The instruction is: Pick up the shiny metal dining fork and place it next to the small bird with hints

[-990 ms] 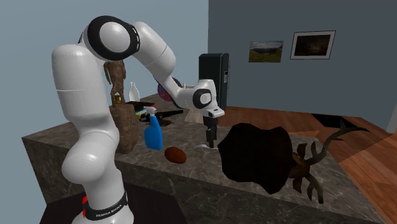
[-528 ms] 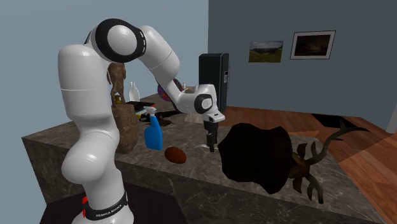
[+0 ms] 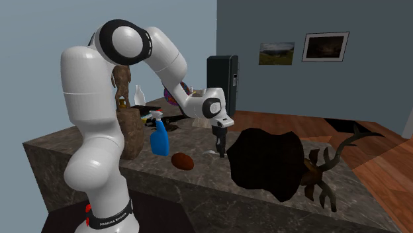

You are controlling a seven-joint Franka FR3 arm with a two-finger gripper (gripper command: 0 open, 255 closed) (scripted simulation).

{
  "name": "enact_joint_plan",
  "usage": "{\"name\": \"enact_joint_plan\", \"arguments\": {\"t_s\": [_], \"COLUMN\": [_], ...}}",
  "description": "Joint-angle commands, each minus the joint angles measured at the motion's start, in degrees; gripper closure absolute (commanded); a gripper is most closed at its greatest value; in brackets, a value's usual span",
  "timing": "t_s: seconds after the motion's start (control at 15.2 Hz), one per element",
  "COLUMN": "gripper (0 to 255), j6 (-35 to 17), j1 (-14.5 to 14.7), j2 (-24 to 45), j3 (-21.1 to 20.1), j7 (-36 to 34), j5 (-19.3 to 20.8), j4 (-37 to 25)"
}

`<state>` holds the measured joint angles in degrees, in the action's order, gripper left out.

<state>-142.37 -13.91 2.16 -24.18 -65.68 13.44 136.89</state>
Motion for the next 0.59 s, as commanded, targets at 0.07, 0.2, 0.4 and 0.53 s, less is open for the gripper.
{"name": "enact_joint_plan", "arguments": {"t_s": [0.07,0.2,0.4,0.53], "gripper": [255,255,255,255], "j6": [0.0,0.0,0.7,2.2], "j1": [0.0,0.0,0.0,0.0], "j2": [0.0,0.0,-0.6,-1.9], "j3": [0.0,0.0,-0.1,-0.2], "j7": [0.0,0.0,0.5,1.5], "j5": [0.0,0.0,-0.6,-1.8], "j4": [0.0,0.0,-0.2,-0.5]}}
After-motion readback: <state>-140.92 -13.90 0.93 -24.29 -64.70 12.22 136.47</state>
